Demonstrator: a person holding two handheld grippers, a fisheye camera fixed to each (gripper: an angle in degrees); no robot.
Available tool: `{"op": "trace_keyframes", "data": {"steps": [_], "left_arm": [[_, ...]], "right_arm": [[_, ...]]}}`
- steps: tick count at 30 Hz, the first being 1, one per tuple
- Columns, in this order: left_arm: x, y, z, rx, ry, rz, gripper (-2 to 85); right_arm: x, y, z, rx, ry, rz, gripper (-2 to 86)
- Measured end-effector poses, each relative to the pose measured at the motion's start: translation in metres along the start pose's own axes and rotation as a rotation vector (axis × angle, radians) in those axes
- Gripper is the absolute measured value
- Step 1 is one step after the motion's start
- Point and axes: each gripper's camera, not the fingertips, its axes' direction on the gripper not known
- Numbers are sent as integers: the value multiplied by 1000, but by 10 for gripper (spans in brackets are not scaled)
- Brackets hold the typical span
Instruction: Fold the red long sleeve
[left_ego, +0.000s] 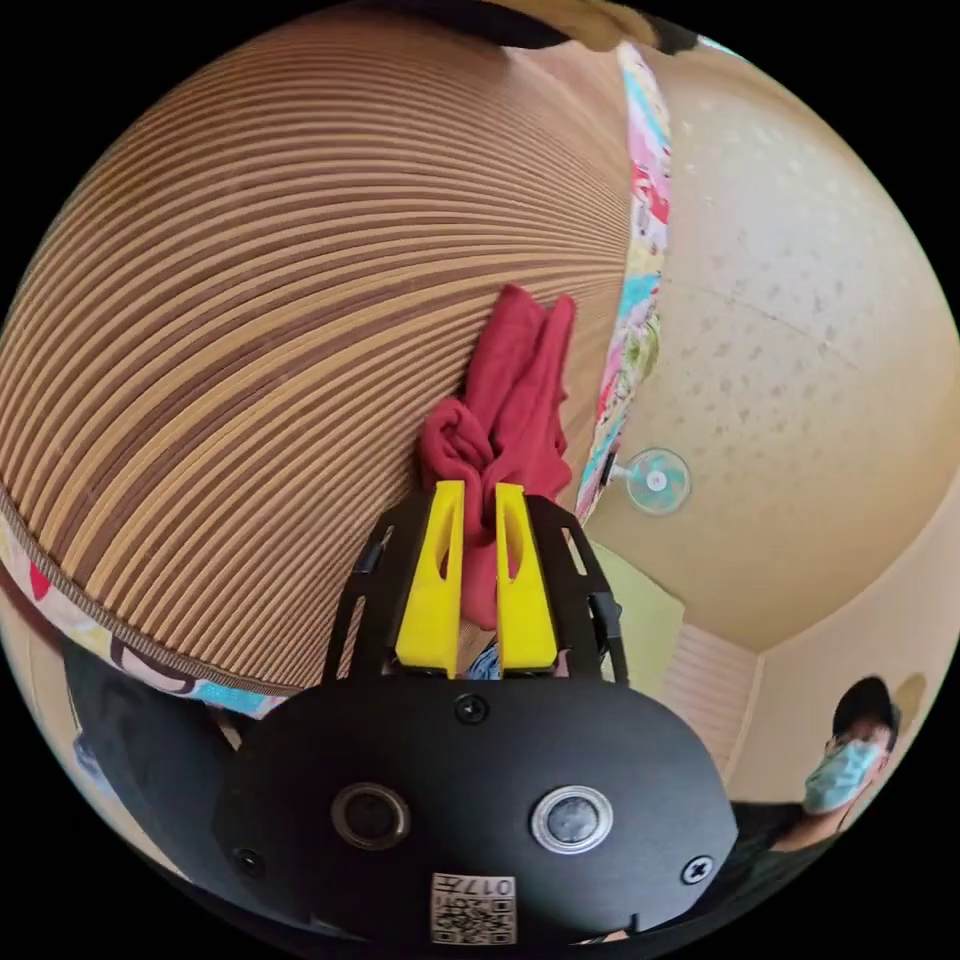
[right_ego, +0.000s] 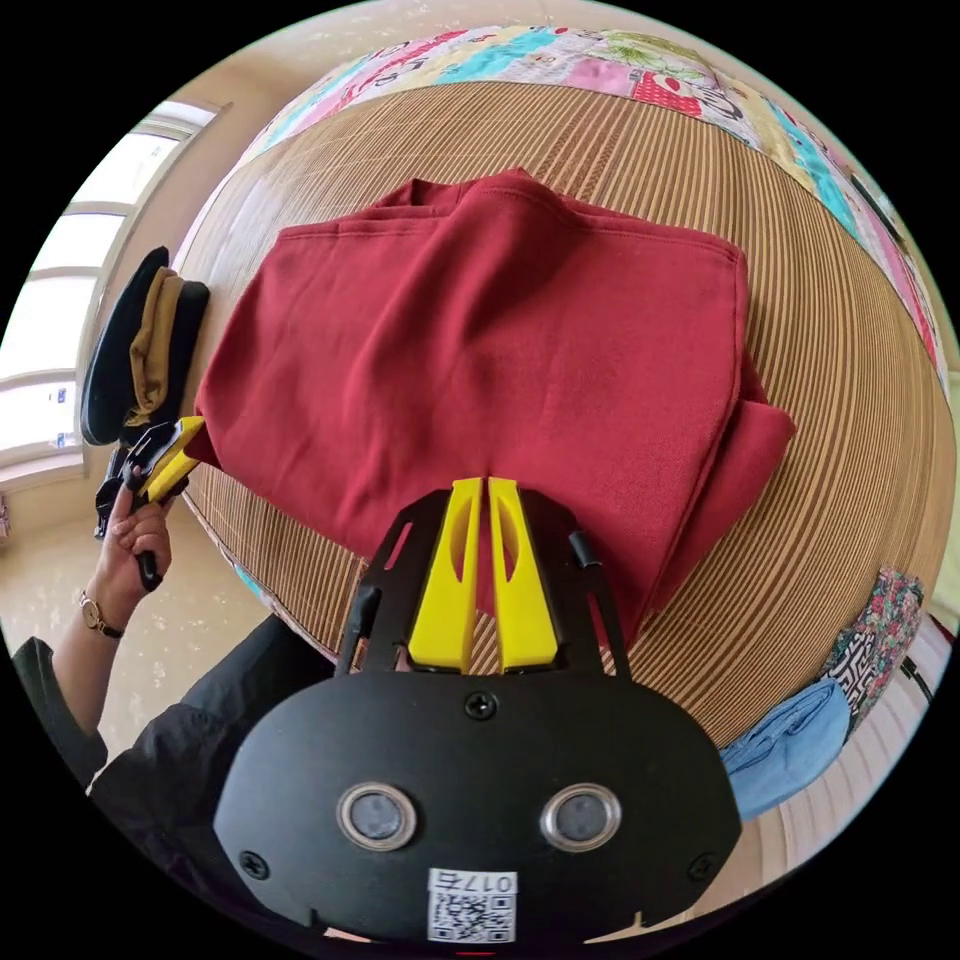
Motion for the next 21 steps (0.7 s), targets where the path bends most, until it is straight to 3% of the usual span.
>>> {"op": "trace_keyframes", "data": {"steps": [5, 9, 13, 16, 21], "left_arm": [[150, 39, 70, -175, -38, 527, 51], [221, 108, 203, -476, -117, 873, 51], [206, 177, 329, -721, -163, 912, 56], [185, 210, 366, -803, -227, 898, 65], [168, 211, 323, -603, -341, 836, 105]], "right_arm": [[53, 40, -34, 55, 1, 81, 7], [116, 86, -63, 113, -65, 207, 7], [185, 127, -74, 117, -137, 341, 12], [231, 147, -78, 135, -269, 376, 26], [291, 169, -76, 233, -562, 424, 81]]}}
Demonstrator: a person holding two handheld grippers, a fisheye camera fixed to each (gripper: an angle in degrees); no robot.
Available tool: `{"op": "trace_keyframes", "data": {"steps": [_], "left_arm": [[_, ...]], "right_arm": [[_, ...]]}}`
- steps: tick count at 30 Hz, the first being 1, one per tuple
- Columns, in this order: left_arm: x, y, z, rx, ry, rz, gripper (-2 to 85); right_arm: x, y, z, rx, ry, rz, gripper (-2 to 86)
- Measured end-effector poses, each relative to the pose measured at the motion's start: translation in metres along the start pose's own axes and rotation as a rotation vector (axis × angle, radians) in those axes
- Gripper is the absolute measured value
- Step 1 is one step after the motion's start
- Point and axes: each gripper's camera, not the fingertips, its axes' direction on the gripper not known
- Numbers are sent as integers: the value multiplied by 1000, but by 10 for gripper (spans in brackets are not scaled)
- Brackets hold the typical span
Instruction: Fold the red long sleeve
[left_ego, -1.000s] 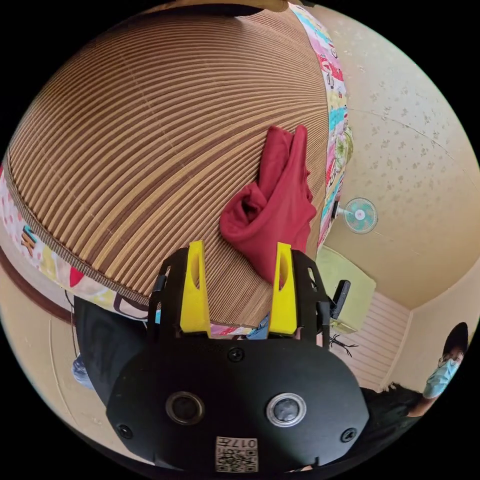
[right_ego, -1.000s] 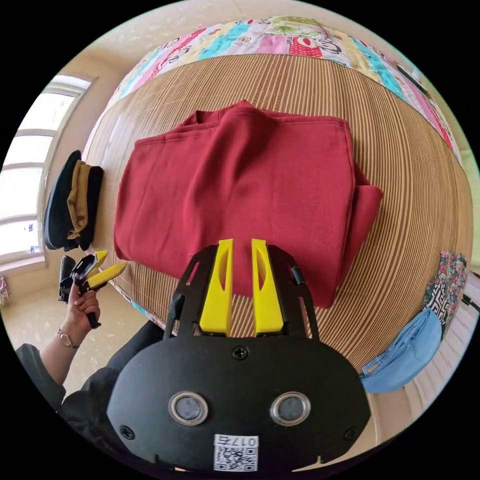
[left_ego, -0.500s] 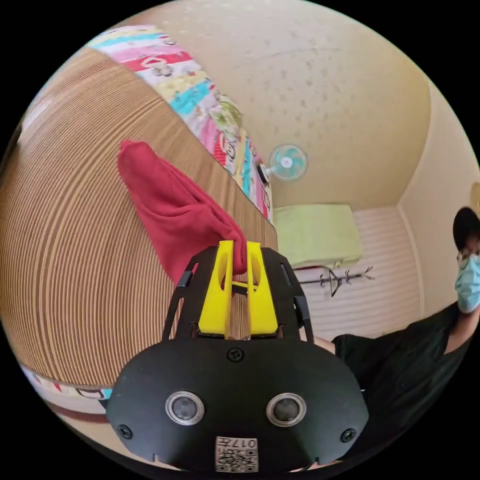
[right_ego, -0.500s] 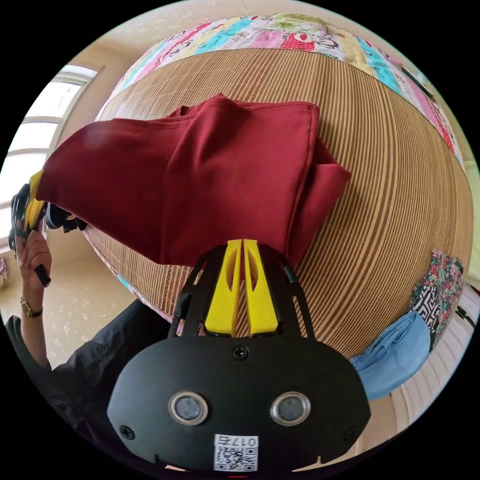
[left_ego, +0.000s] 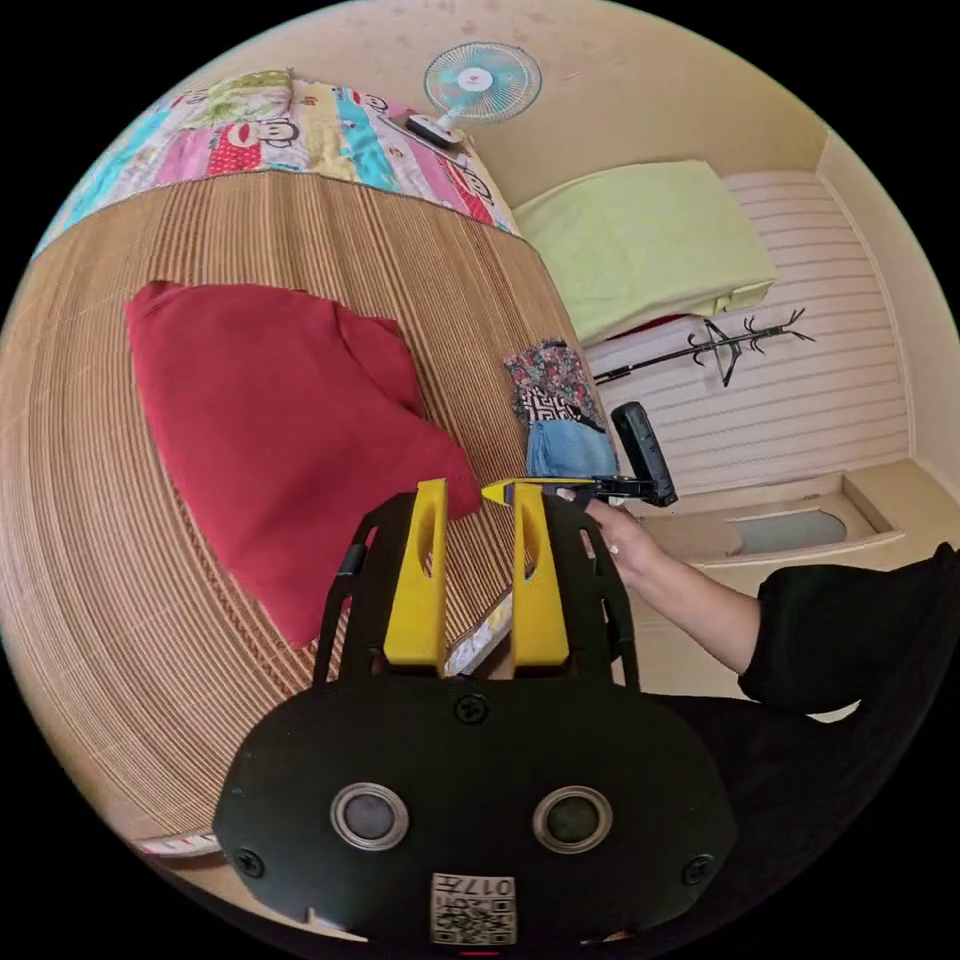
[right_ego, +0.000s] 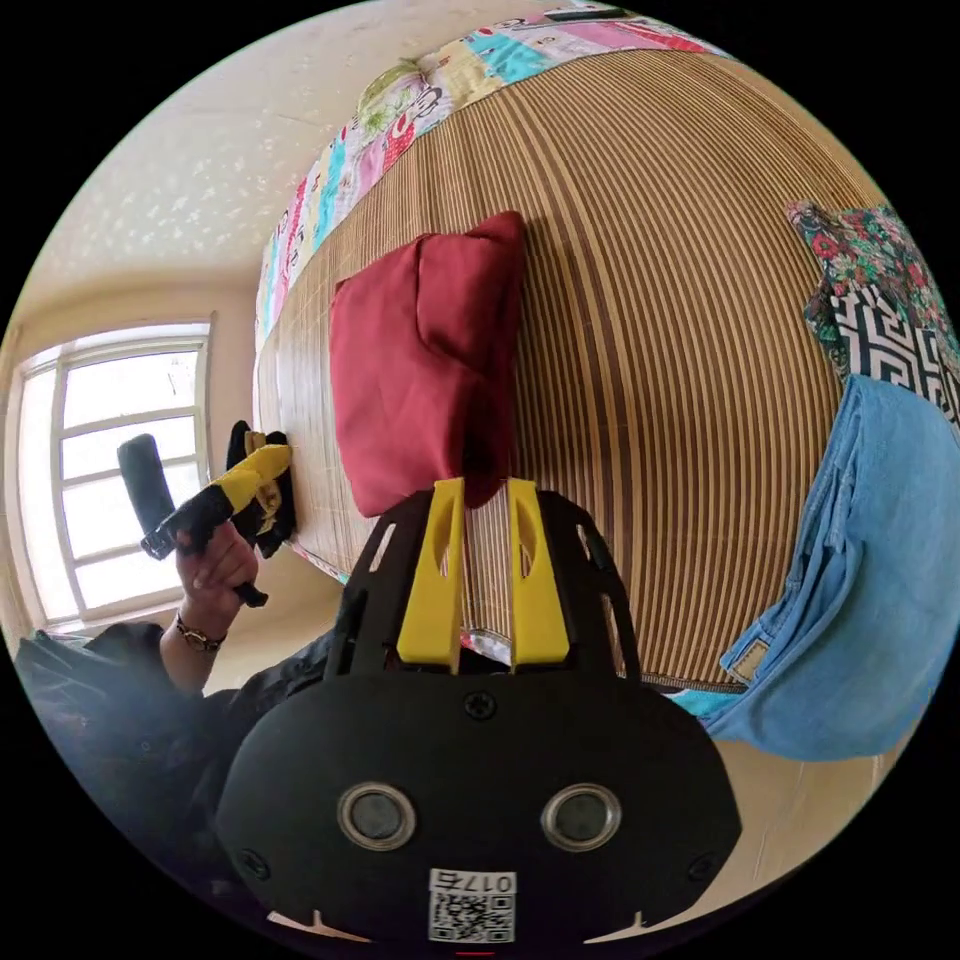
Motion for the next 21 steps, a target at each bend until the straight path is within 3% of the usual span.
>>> {"op": "trace_keyframes", "data": {"steps": [5, 10, 15, 21], "left_arm": [[-77, 39, -16, 79, -140, -377, 171], [-145, 71, 56, -21, 91, -620, 186], [-145, 77, 85, -24, 295, -649, 100], [-94, 91, 66, 1, 493, -587, 66]], "right_arm": [[59, 5, -10, 64, -255, 170, 118], [124, 37, 3, 181, -743, 338, 198], [127, 49, 22, 108, -721, 346, 236], [125, 22, 56, 203, -915, 358, 269]]}}
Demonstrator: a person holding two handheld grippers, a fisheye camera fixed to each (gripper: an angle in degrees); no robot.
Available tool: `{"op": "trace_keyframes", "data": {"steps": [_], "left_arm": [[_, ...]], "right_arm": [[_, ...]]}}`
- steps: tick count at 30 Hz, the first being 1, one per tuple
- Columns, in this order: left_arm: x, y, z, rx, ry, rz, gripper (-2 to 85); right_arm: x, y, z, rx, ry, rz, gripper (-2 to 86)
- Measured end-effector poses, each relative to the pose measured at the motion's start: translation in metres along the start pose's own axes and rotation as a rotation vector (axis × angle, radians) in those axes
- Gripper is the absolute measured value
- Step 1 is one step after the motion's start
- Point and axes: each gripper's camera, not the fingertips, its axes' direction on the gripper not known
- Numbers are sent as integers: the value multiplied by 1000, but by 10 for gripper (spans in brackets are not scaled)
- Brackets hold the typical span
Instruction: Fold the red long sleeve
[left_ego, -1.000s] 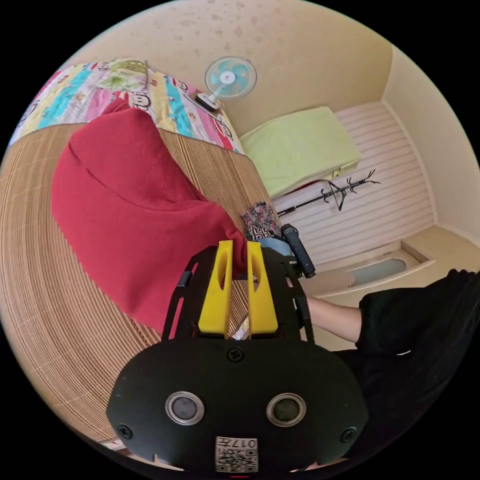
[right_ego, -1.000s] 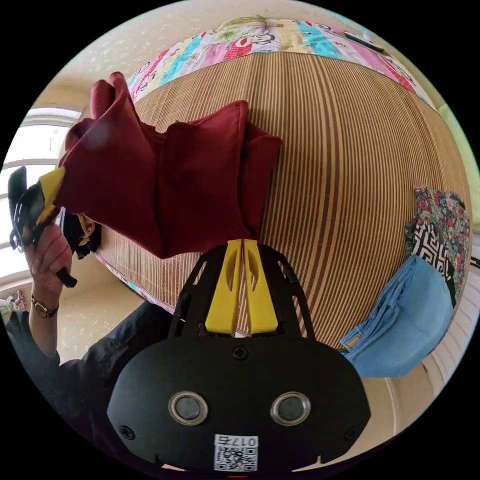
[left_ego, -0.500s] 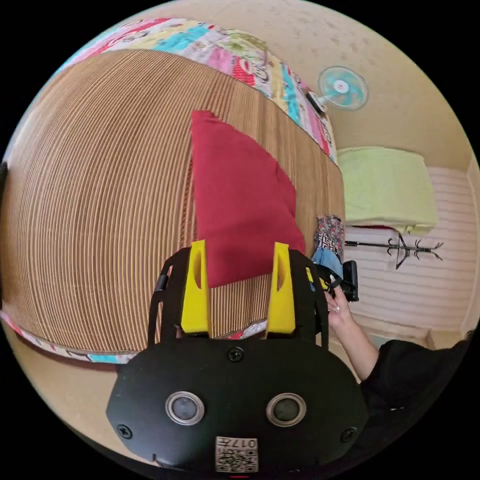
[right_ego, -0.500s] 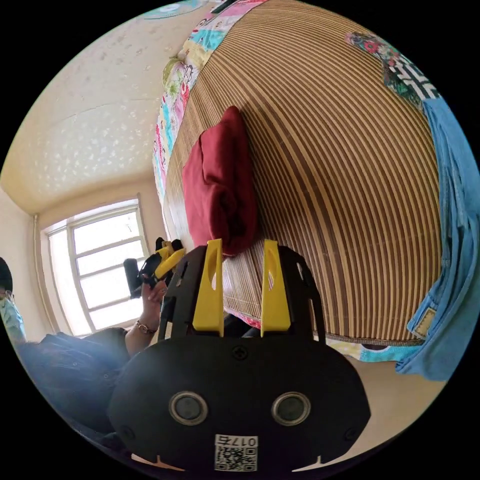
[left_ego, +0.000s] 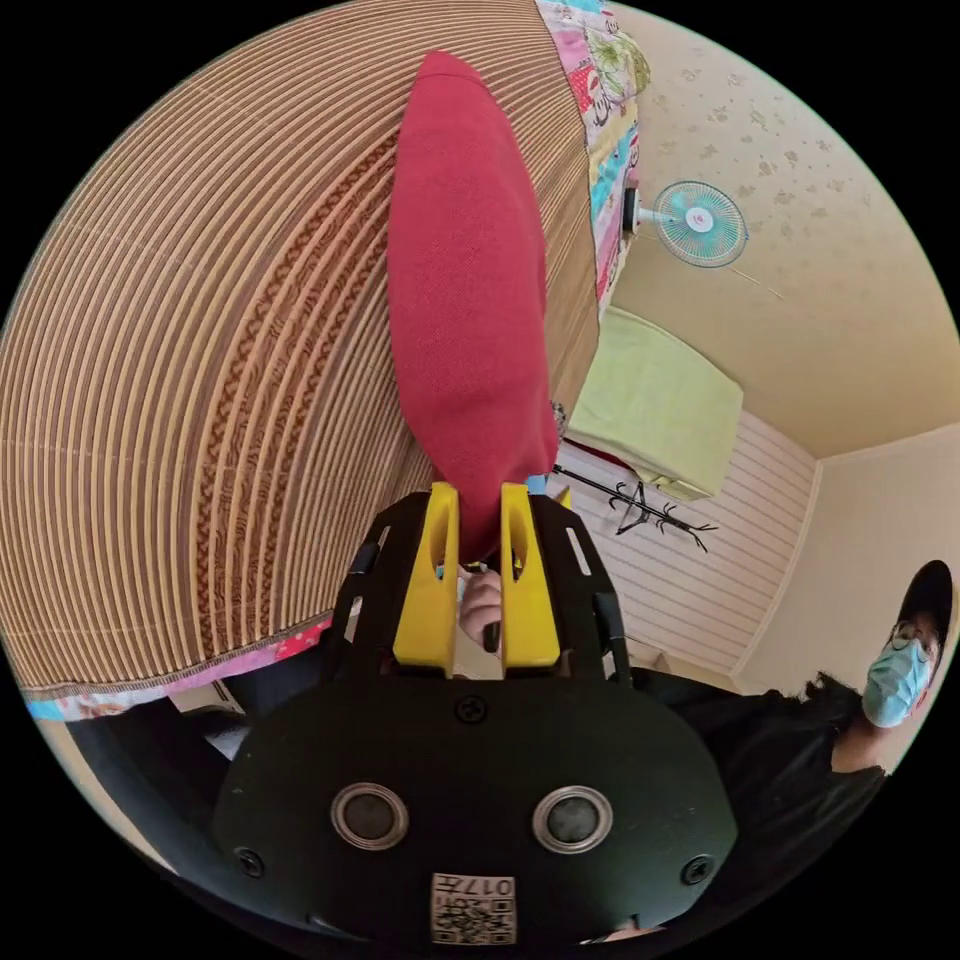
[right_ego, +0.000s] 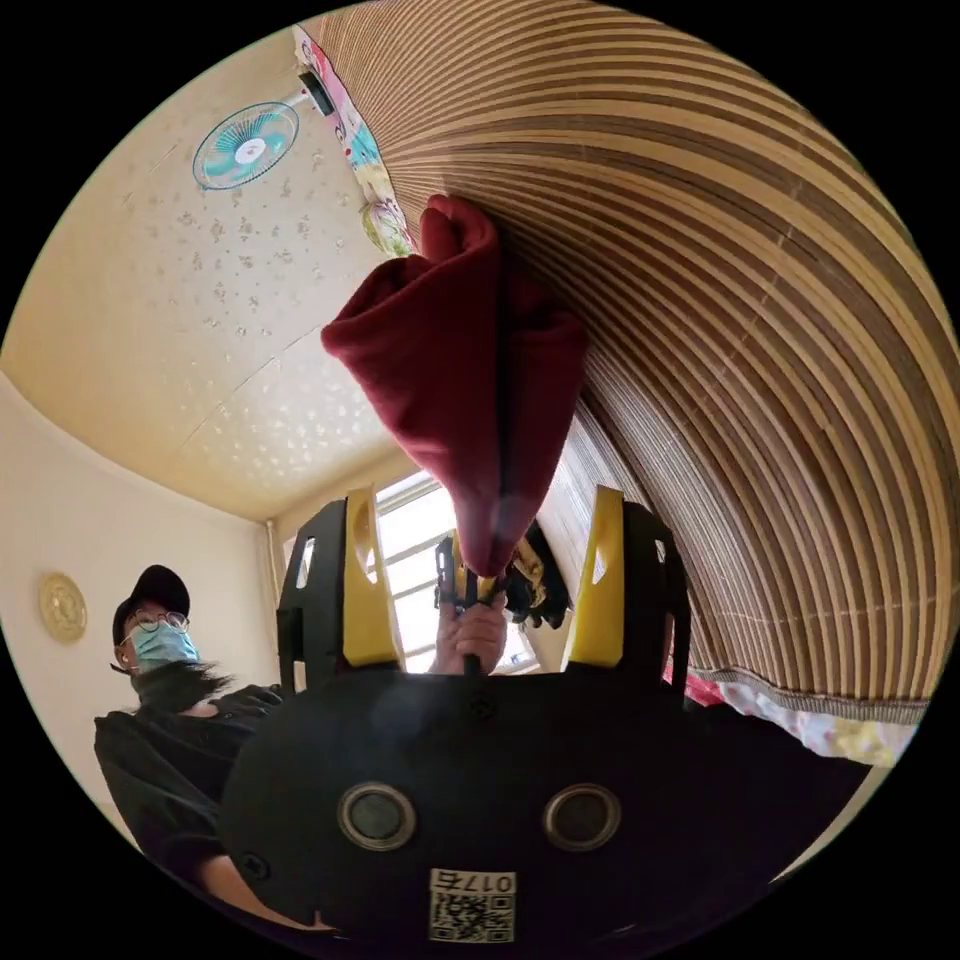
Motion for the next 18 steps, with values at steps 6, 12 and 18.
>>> {"op": "trace_keyframes", "data": {"steps": [6, 12, 18], "left_arm": [[53, 40, -16, -36, -30, 135, 65], [98, 81, -101, 59, 23, 283, 65], [123, 171, -249, 285, 8, 424, 77]], "right_arm": [[-33, -9, 49, -61, -52, -93, 155], [-103, 30, 157, -250, 25, -300, 119], [-119, 115, 360, -435, -170, -431, 112]]}}
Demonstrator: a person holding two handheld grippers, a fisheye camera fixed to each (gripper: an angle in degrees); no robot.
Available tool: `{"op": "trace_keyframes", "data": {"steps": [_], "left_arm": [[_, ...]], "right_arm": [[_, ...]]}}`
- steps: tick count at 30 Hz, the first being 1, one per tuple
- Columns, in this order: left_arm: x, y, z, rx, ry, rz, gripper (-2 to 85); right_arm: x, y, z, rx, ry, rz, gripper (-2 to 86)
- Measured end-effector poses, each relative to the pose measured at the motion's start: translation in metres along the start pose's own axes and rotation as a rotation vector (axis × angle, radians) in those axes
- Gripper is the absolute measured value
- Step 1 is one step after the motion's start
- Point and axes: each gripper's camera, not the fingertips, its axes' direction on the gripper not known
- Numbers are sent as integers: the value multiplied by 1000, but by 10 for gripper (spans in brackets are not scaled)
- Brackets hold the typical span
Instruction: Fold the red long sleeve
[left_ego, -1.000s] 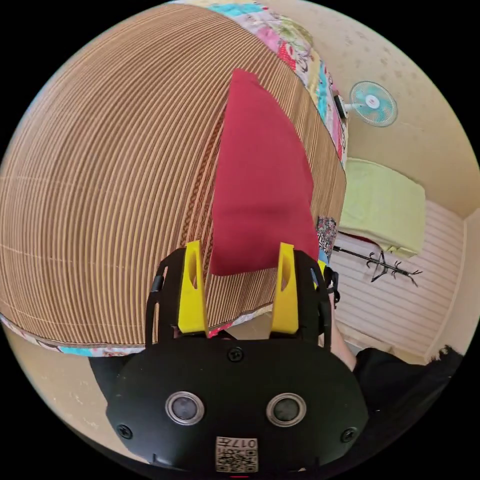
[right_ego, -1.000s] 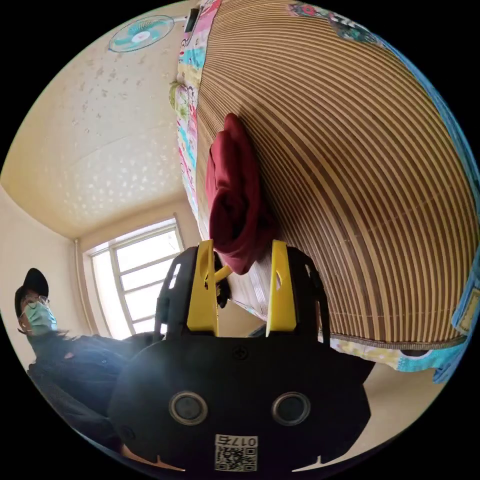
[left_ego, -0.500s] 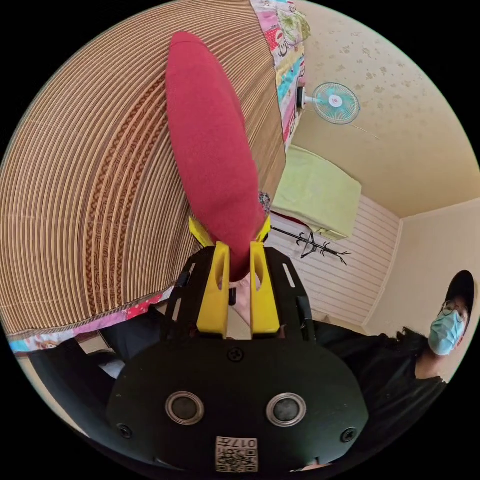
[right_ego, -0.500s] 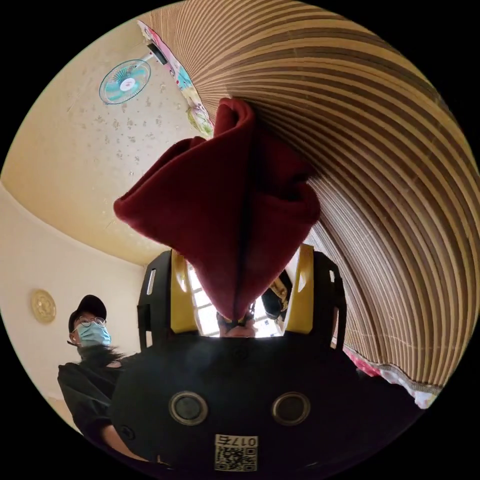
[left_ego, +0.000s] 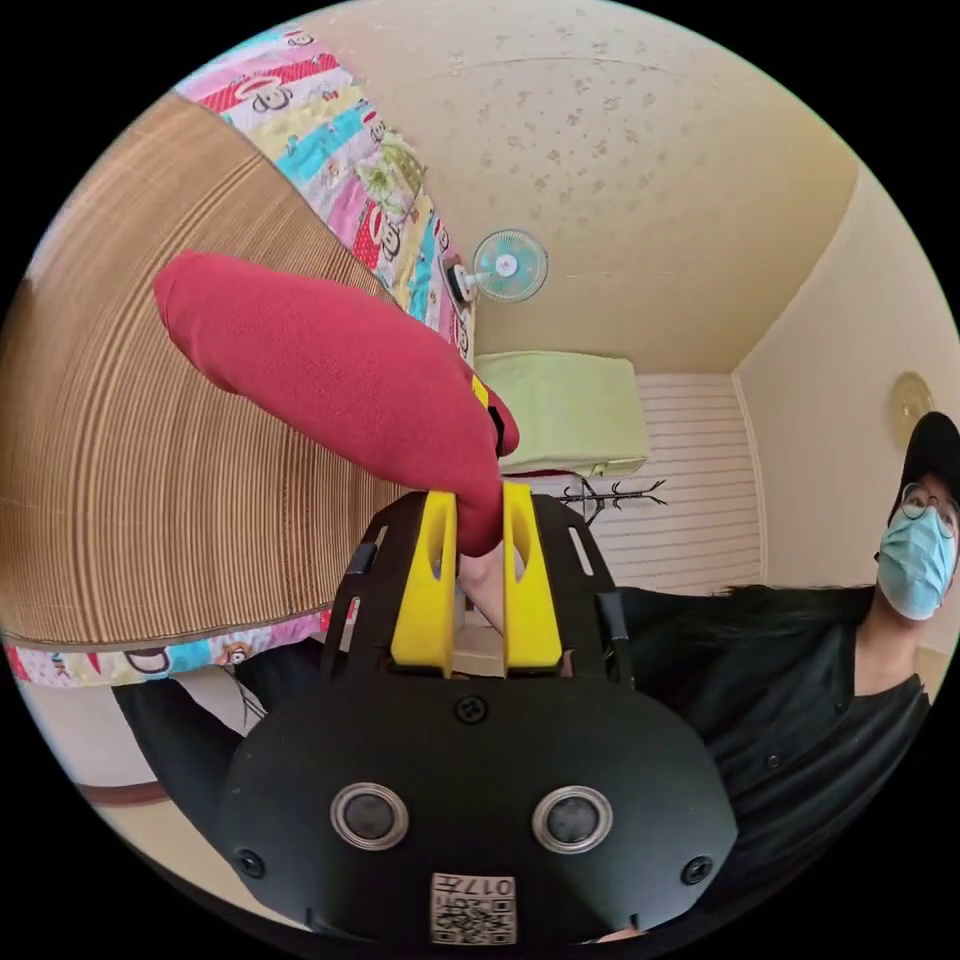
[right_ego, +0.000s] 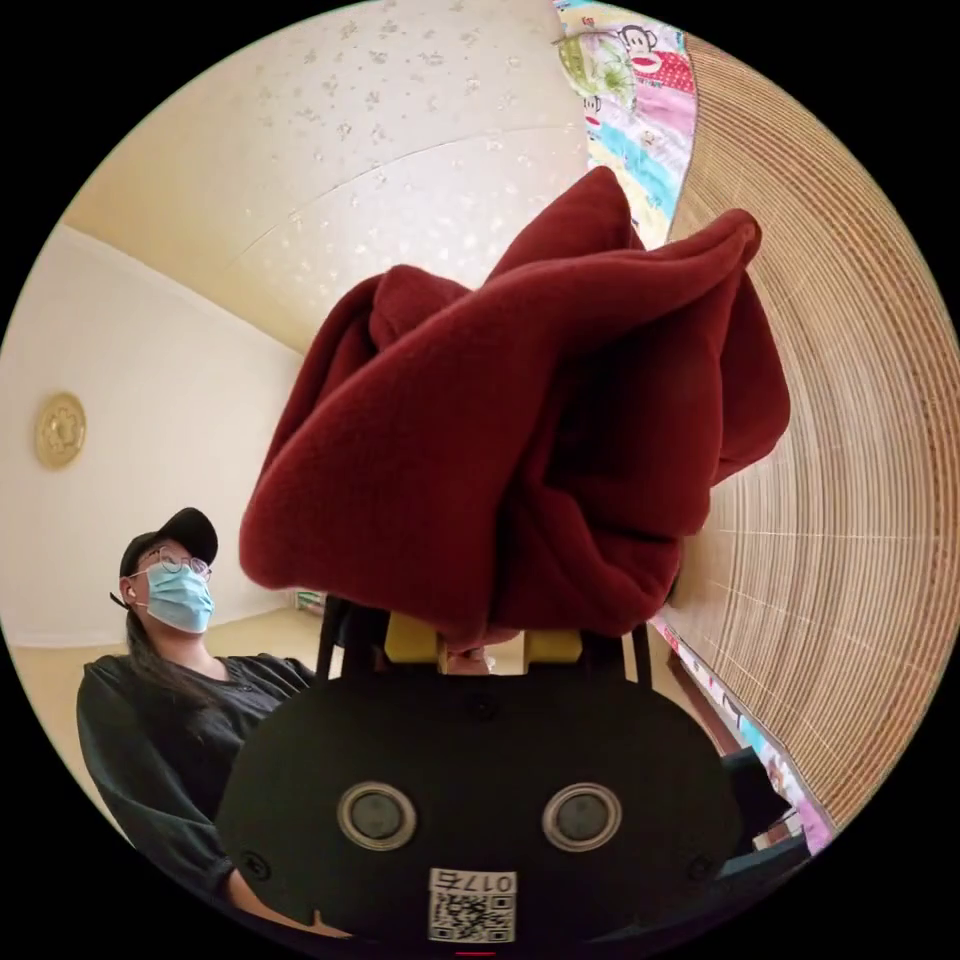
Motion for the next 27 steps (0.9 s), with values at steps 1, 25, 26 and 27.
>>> {"op": "trace_keyframes", "data": {"steps": [1, 25, 26, 27], "left_arm": [[8, 11, -42, 70, -27, 29, 78], [-18, 154, -224, 369, -538, 1, 65], [-16, 143, -211, 333, -548, 32, 65], [-10, 122, -183, 263, -566, 98, 65]], "right_arm": [[4, -2, 56, -35, -40, -30, 111], [185, 131, 296, -591, 891, 90, 47], [168, 127, 283, -576, 967, 47, 43], [129, 119, 258, -524, 1156, -29, 34]]}}
